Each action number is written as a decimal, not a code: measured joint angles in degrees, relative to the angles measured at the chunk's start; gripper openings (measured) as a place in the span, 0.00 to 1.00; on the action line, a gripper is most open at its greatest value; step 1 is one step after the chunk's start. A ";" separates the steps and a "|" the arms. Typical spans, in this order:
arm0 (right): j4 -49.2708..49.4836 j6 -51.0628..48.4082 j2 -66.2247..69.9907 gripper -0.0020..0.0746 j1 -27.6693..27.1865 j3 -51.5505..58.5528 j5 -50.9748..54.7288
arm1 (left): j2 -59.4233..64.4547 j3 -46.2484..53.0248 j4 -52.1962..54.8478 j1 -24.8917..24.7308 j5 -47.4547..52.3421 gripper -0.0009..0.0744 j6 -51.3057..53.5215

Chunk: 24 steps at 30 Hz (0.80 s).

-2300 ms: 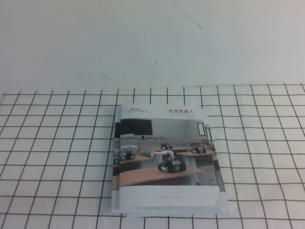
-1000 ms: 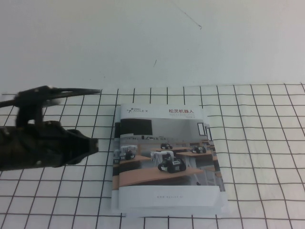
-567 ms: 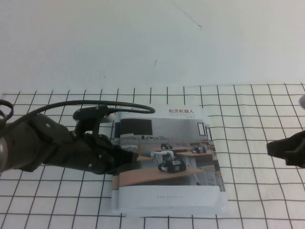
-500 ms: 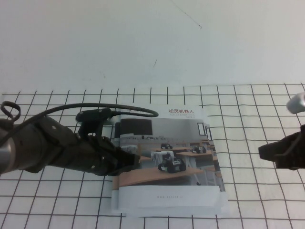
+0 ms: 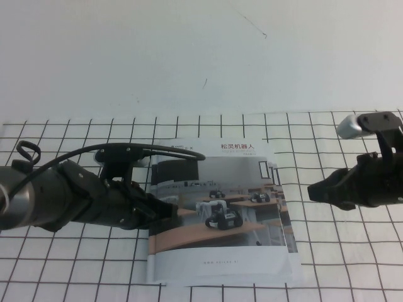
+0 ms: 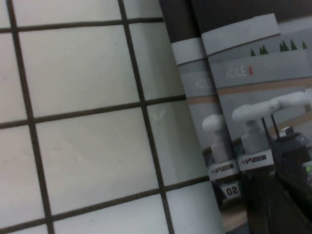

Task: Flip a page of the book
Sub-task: Open the closed book

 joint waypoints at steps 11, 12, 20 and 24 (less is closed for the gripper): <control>13.84 -5.38 10.80 0.39 0.09 -3.19 5.41 | 3.70 -1.10 -1.88 0.00 1.42 0.01 0.24; 14.53 -5.89 11.88 0.39 0.09 -3.19 5.41 | 3.75 -1.09 -1.98 0.00 1.56 0.01 0.24; 18.14 -9.09 17.74 0.39 1.02 -3.19 7.63 | 3.75 -1.09 -2.19 0.00 1.69 0.01 0.24; 22.02 -12.05 19.15 0.39 1.13 -3.19 9.34 | 3.75 -1.09 -2.19 0.00 1.69 0.01 0.24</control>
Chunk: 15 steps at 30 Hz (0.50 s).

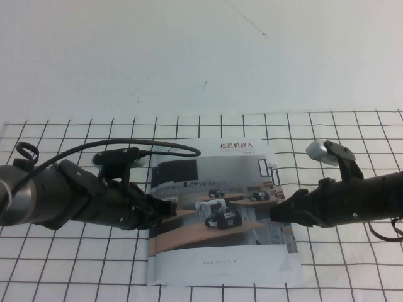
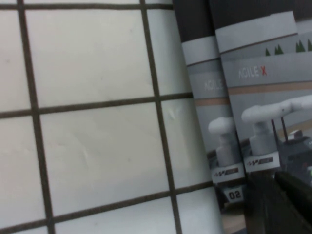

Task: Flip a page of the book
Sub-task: Open the closed book

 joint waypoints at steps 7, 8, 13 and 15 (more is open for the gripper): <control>2.01 -1.90 0.43 0.39 0.00 -0.08 0.14 | 0.00 0.00 -0.03 0.00 0.00 0.01 0.00; 2.13 -2.03 0.43 0.39 0.00 -0.08 -0.12 | 0.00 0.00 -0.03 0.00 0.00 0.01 0.00; 2.25 -2.26 0.48 0.39 0.00 -0.08 -2.43 | 0.00 0.00 -0.13 0.00 0.00 0.01 0.00; 2.35 -2.26 0.48 0.39 0.00 -0.08 -2.14 | 0.00 0.00 -0.13 0.00 0.00 0.01 0.00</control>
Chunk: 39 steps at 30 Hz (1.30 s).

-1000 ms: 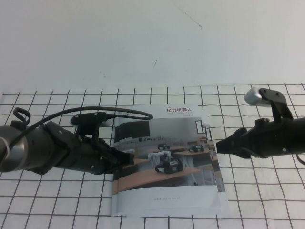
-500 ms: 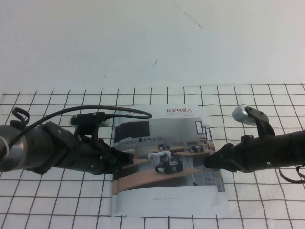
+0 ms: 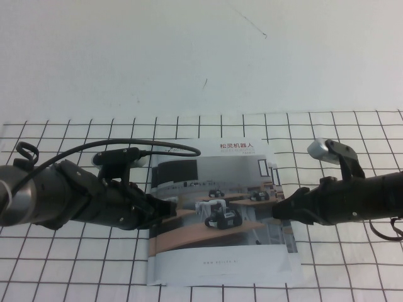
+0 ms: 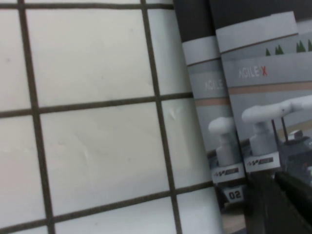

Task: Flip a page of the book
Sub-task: Open the closed book

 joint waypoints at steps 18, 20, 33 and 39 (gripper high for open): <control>2.40 -1.85 0.00 0.55 0.36 0.00 1.36 | 0.00 0.00 0.00 0.00 0.00 0.01 -0.22; 2.78 -2.20 0.00 0.55 0.49 0.00 1.24 | 0.00 0.00 0.00 0.00 0.00 0.01 -0.22; 7.41 -5.12 3.56 0.55 0.39 -0.14 5.61 | 0.09 0.00 -0.25 0.00 -0.11 0.01 -0.22; 7.41 -5.00 4.07 0.55 0.19 -0.61 9.22 | 0.13 0.00 -0.25 0.00 -0.53 0.01 -0.04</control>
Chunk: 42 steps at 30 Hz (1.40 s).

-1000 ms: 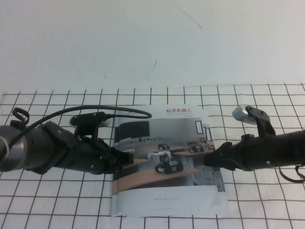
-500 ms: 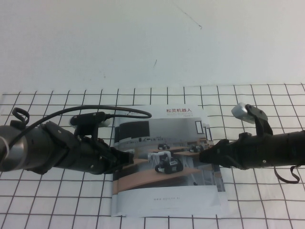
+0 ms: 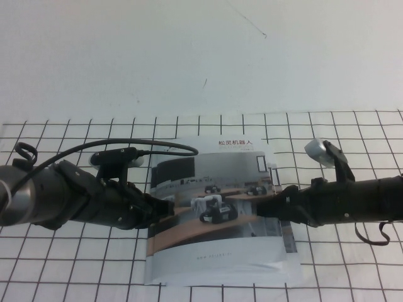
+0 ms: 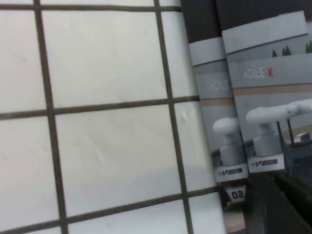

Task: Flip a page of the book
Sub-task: Open the closed book

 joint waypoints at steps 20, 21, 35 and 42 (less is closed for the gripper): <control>0.00 2.63 -7.62 0.55 0.39 -0.11 9.54 | 0.09 0.00 0.00 0.00 -0.17 0.01 0.00; 0.00 2.87 -7.70 0.55 0.48 -0.11 9.65 | 0.09 0.00 0.00 0.00 -0.17 0.01 0.00; 0.00 2.65 -7.77 0.55 2.61 -0.11 10.85 | -3.85 0.54 -2.22 -0.13 -1.35 0.01 0.00; -0.11 4.21 -7.77 0.55 2.73 -2.90 14.81 | -18.39 2.88 -2.12 -0.32 -2.29 0.01 0.69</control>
